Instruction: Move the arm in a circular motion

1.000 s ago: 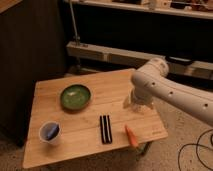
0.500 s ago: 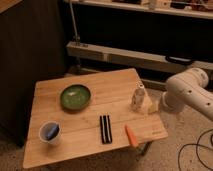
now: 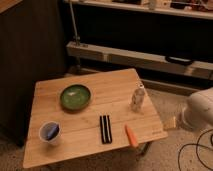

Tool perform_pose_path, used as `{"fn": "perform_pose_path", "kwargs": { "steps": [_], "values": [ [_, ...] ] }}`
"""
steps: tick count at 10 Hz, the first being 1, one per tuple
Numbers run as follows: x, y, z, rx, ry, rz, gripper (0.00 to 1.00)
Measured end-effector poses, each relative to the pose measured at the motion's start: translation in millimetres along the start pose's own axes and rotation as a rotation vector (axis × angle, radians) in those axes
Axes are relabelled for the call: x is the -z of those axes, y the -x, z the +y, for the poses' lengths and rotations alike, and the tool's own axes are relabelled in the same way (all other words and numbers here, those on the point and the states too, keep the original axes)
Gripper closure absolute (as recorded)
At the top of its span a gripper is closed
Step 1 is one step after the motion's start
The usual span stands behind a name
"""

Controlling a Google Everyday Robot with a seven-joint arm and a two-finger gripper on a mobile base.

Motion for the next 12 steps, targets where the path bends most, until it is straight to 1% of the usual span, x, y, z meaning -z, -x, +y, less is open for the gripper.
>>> {"fn": "perform_pose_path", "kwargs": {
  "steps": [1, 3, 4, 5, 6, 7, 8, 9, 10, 11, 12],
  "values": [
    [4.3, 9.1, -12.9, 0.004, 0.005, -0.002, 0.24],
    [12.3, 23.6, -56.1, 0.009, 0.011, -0.005, 0.24],
    [16.6, 28.1, -84.3, 0.010, 0.008, -0.005, 0.24],
    [21.6, 32.2, -121.9, 0.009, 0.001, -0.002, 0.24],
    [24.0, 34.1, -143.0, 0.006, -0.003, -0.002, 0.24],
    [26.1, 34.4, -169.8, 0.001, -0.006, -0.001, 0.24],
    [25.1, 27.3, -202.3, -0.003, -0.010, 0.014, 0.24],
    [22.4, 18.7, -221.5, -0.005, -0.016, 0.023, 0.24],
    [18.7, 8.9, -232.5, -0.009, -0.021, 0.032, 0.24],
    [12.2, -6.5, -238.4, -0.010, -0.024, 0.047, 0.24],
    [6.3, -23.0, -236.7, -0.012, -0.023, 0.065, 0.24]
  ]
}}
